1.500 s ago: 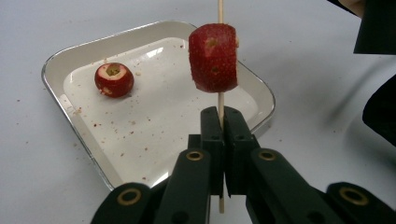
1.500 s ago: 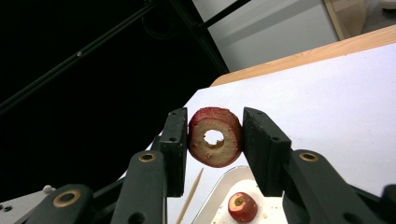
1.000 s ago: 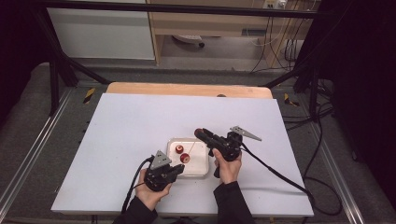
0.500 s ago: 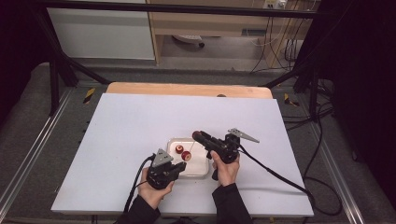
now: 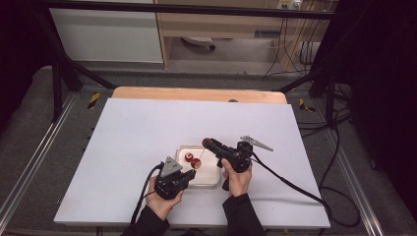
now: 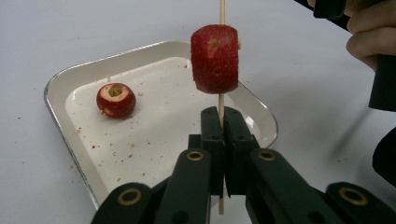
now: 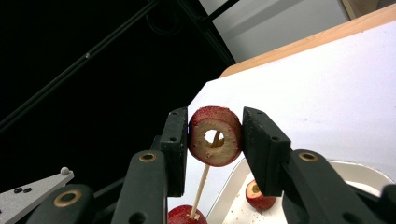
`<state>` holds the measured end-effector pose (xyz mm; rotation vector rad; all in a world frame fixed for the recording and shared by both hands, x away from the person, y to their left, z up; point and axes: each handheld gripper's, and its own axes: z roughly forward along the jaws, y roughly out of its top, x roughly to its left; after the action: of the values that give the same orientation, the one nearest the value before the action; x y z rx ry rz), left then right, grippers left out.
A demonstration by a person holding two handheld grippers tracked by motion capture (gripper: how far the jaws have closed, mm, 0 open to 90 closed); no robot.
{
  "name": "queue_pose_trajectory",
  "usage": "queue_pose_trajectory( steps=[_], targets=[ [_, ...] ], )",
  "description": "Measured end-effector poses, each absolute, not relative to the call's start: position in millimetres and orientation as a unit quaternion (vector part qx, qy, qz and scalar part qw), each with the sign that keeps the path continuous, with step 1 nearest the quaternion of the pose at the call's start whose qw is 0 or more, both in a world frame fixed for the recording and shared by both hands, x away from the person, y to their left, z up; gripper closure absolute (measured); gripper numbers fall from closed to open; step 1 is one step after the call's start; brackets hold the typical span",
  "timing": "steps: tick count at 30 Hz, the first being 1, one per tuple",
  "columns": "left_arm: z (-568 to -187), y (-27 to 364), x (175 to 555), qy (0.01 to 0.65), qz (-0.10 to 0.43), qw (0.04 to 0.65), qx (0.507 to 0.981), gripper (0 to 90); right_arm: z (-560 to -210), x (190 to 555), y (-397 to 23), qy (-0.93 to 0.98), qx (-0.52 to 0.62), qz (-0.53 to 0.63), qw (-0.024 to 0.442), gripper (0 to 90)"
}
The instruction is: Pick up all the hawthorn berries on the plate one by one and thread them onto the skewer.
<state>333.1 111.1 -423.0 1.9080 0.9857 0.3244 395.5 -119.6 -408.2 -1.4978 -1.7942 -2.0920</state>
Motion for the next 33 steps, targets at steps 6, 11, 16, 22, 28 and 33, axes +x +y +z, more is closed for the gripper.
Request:
queue_pose_trajectory(
  steps=[6, 11, 16, 22, 28, 33],
  targets=[
    [-422, 110, 330, 0.388, 0.14, 0.46, 0.786, 88.3, -407, 398, -121, -0.571, -0.483, -0.663, 0.008, 62.6],
    [-422, 115, 332, 0.389, 0.136, 0.452, 0.791, 88.4, -408, 400, -122, -0.587, -0.472, -0.658, 0.01, 62.6],
    [-425, 112, 331, 0.393, 0.144, 0.458, 0.784, 88.4, -409, 399, -120, -0.58, -0.475, -0.662, 0.016, 62.6],
    [-429, 106, 328, 0.399, 0.154, 0.479, 0.767, 88.5, -405, 396, -122, -0.572, -0.478, -0.667, 0.009, 62.8],
    [-431, 103, 327, 0.396, 0.15, 0.48, 0.768, 88.4, -405, 396, -122, -0.573, -0.481, -0.664, 0.009, 62.9],
    [-428, 110, 330, 0.396, 0.152, 0.48, 0.768, 88.5, -404, 397, -123, -0.573, -0.479, -0.665, 0.016, 63.0]
  ],
)
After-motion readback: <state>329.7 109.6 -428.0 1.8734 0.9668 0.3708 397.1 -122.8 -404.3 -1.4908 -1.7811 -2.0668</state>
